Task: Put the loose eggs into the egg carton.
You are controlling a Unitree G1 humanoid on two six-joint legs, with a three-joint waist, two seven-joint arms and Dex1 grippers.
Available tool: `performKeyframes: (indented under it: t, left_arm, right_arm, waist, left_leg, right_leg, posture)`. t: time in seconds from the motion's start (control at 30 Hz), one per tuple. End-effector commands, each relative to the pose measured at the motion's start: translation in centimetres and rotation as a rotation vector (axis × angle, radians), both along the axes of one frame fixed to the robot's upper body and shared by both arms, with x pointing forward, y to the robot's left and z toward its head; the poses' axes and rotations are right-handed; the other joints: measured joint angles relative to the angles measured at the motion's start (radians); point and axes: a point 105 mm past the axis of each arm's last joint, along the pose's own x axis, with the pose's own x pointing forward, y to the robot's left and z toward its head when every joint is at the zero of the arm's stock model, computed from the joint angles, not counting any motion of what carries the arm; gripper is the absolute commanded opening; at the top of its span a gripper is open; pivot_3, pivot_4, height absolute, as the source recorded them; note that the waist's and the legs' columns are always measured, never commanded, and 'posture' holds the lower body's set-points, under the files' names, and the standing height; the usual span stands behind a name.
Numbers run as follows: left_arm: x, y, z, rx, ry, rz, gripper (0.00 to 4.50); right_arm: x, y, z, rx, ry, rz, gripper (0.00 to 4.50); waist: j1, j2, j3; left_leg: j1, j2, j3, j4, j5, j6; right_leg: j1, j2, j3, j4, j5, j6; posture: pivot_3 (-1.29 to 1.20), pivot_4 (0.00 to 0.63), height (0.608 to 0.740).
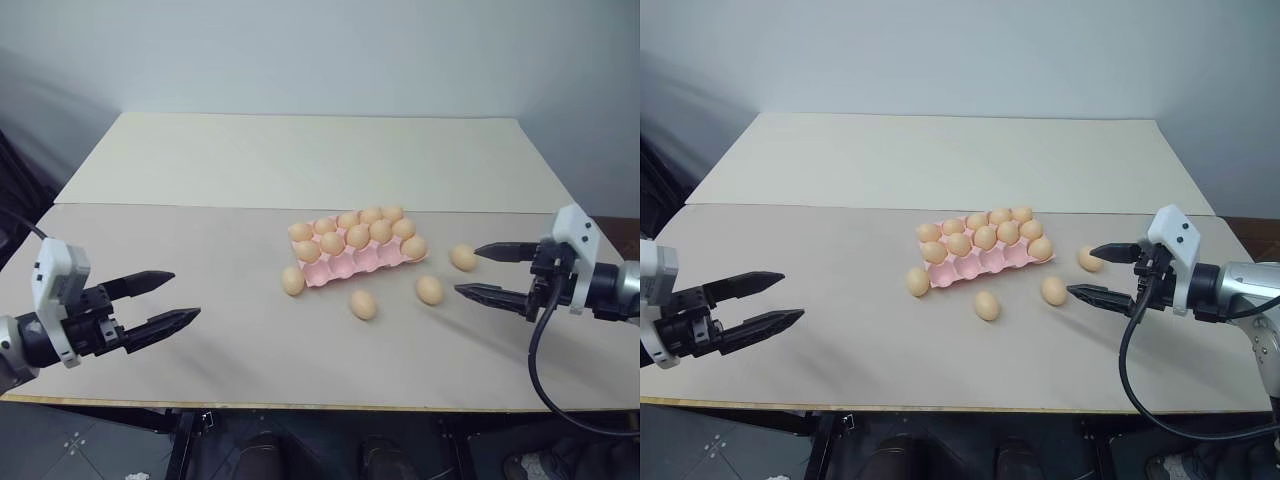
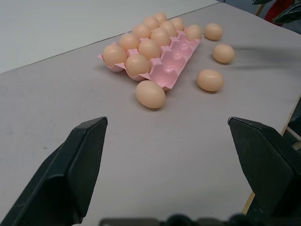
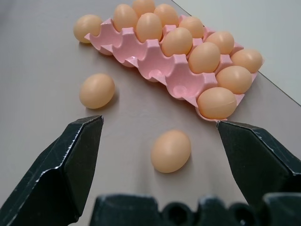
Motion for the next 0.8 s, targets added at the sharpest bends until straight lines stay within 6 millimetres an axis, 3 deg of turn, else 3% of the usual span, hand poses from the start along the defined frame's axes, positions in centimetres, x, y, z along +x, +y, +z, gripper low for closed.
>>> performKeyframes:
  t: [0.03,0.33,0.53,0.7,0.8]
  left_arm:
    - [0.4,0.5,1.0,0.005,-0.052,0.035,4.48]
    - [0.9,-0.1,1.9,0.022,-0.080,-0.002,4.48]
    - [0.7,-0.7,2.3,0.017,-0.079,-0.071,4.48]
    - [1.1,-1.0,2.7,0.002,-0.086,-0.094,4.48]
    - [1.4,-1.5,3.0,-0.017,-0.090,-0.110,4.48]
  right_arm:
    - [-0.2,0.2,0.9,-0.008,-0.049,0.013,4.50]
    - [0.2,0.0,0.8,-0.003,-0.051,-0.007,4.50]
    - [1.7,-0.8,0.8,-0.093,-0.060,-0.085,4.50]
    - [4.1,-1.8,-0.8,-0.159,-0.038,-0.198,4.50]
    - [7.1,-1.8,-2.1,-0.165,-0.040,-0.306,4.50]
  waist:
    - [0.000,0.000,0.000]
    - [0.000,0.000,0.000]
    - [-0.003,0.000,0.000]
    - [-0.004,0.000,0.000]
    - [-0.012,0.000,0.000]
  left_leg:
    - [0.000,0.000,0.000,0.000,0.000,0.000]
    - [0.000,0.000,0.000,0.000,0.000,0.000]
    - [0.000,0.000,0.000,0.000,0.000,0.000]
    - [0.000,0.000,0.001,0.000,0.000,0.000]
    - [0.001,0.000,0.001,0.000,0.000,0.000]
  right_leg:
    - [0.000,0.000,0.000,0.000,0.000,0.000]
    - [0.000,0.000,0.000,0.000,0.000,0.000]
    - [0.000,0.000,0.000,0.000,0.000,0.000]
    - [-0.001,0.000,0.000,0.000,0.000,0.000]
    - [0.000,0.001,0.000,0.001,0.000,0.000]
  posture:
    - [0.00,0.150,0.740]
    - [0.00,0.150,0.740]
    - [0.00,0.150,0.740]
    - [0.00,0.150,0.740]
    - [0.00,0.150,0.740]
